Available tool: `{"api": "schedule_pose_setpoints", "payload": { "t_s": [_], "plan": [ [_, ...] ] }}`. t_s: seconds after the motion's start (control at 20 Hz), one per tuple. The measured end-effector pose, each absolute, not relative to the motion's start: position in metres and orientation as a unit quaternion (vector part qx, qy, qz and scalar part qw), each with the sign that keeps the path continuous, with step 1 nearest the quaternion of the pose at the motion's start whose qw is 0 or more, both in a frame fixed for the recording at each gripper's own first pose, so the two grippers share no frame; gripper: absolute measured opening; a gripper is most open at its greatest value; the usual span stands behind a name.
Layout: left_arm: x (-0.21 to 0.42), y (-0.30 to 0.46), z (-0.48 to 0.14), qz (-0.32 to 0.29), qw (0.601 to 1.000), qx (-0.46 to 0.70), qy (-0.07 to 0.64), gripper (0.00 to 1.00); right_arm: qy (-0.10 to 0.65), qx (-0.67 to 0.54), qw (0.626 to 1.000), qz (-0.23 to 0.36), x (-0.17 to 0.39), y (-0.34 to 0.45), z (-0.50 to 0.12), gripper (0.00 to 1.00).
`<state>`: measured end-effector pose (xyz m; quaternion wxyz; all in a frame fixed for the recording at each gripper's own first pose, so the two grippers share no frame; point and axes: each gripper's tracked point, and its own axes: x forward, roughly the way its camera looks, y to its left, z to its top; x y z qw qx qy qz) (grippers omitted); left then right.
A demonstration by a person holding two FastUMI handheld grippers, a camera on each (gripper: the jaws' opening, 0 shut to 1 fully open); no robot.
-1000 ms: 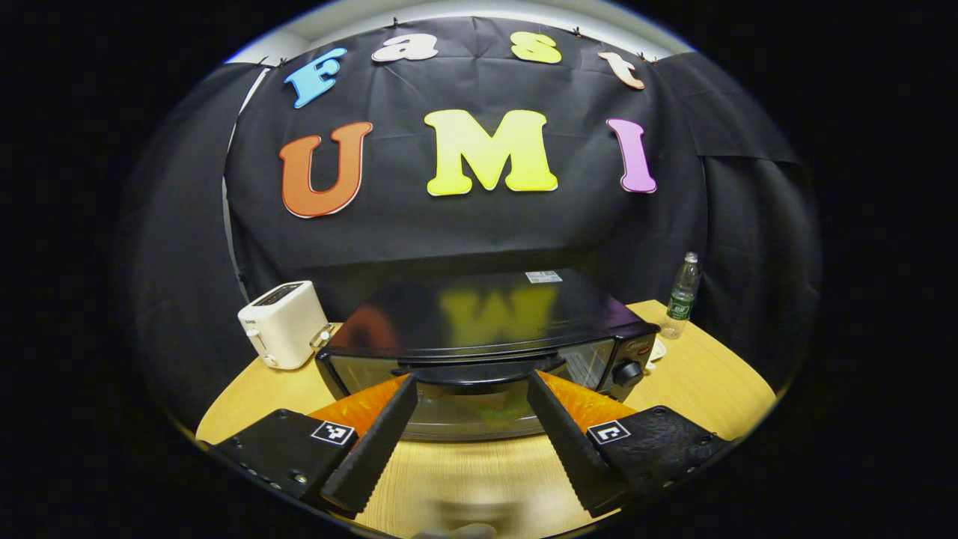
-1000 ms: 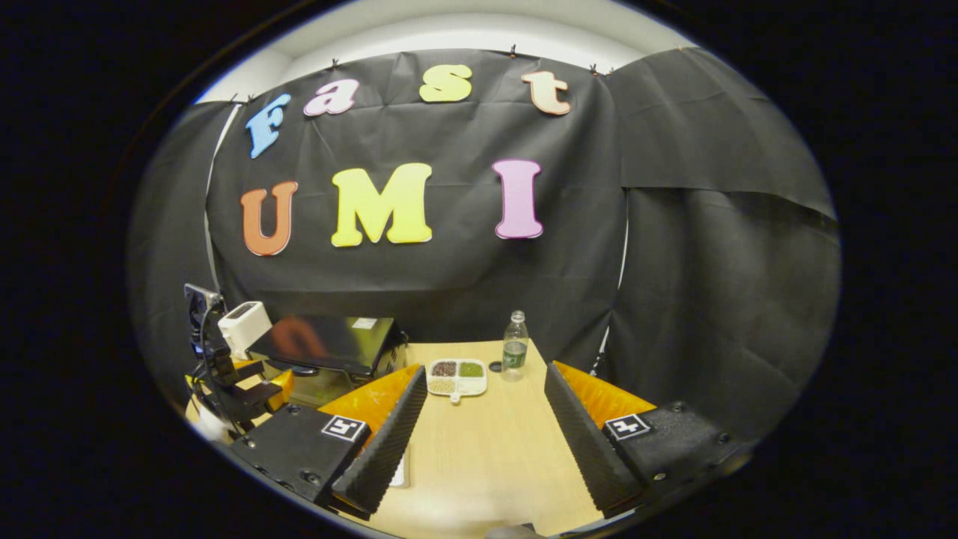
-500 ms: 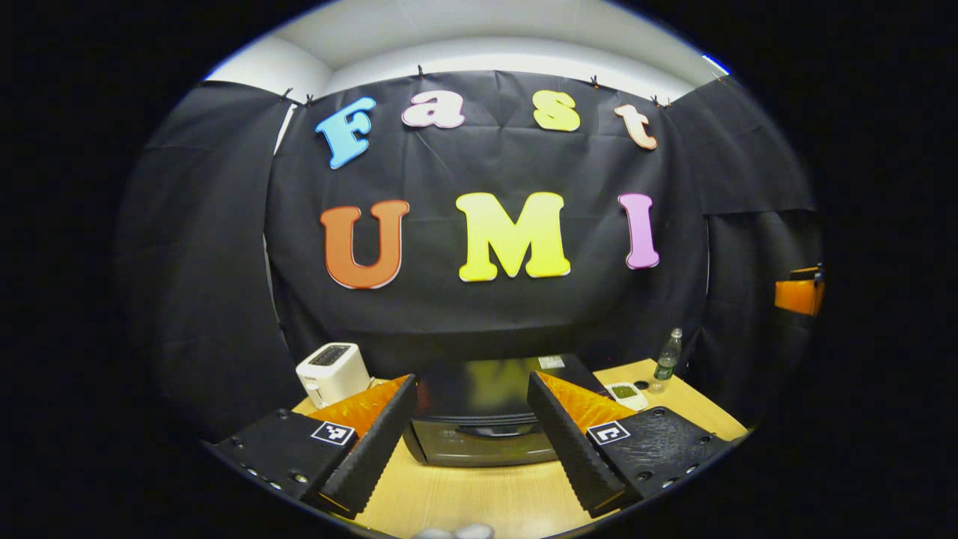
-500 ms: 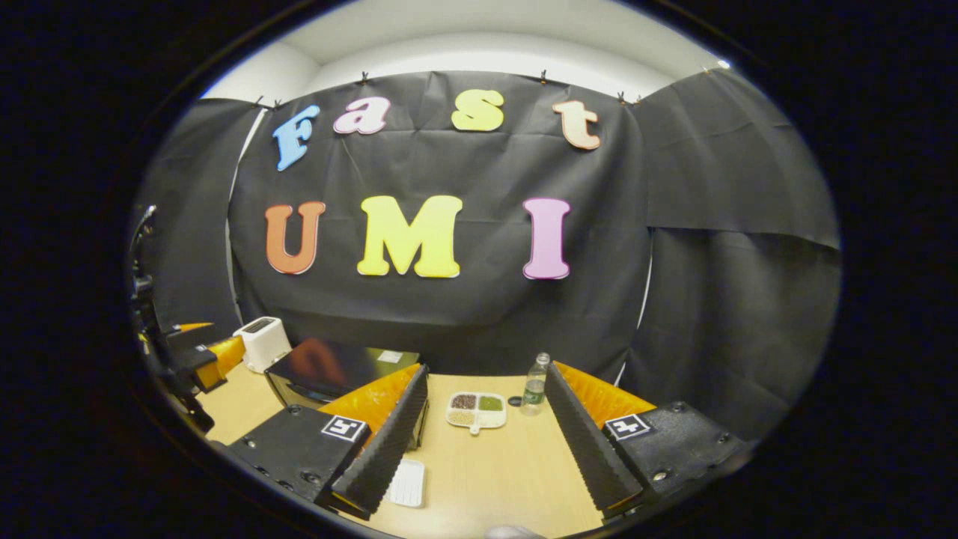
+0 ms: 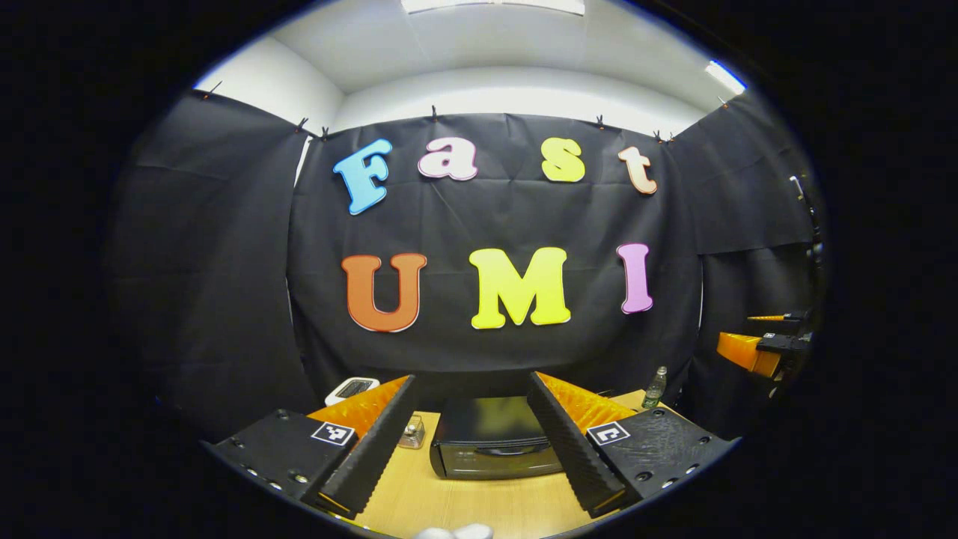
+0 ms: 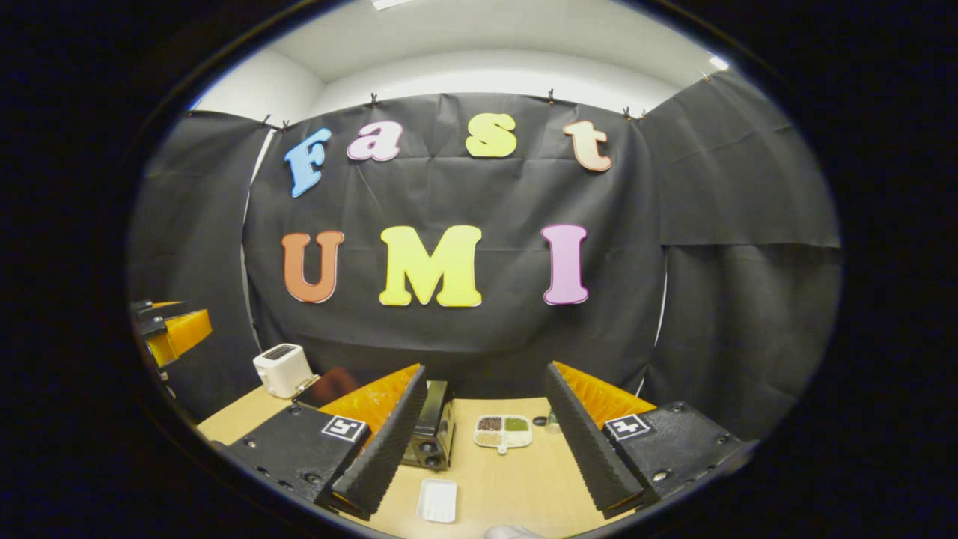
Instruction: Open the electric oven with the left hand, put the food in, and close the electric oven.
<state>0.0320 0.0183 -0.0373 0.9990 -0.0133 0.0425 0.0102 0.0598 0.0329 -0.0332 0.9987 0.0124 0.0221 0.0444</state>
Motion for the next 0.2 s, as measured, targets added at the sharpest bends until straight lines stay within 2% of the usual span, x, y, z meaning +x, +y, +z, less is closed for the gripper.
{"api": "schedule_pose_setpoints", "payload": {
  "t_s": [0.15,0.2],
  "plan": [
    [0.0314,0.0185,-0.0309,0.007,0.999,-0.022,0.038,0.97,0.014,0.016,0.999,0.04,0.0529,0.0335,-0.0271,0.95],
    [0.0312,0.0184,-0.03,0.006,0.999,-0.024,0.038,0.89,0.013,0.015,0.999,0.038,0.051,0.0326,-0.0257,0.95]
  ]
}}
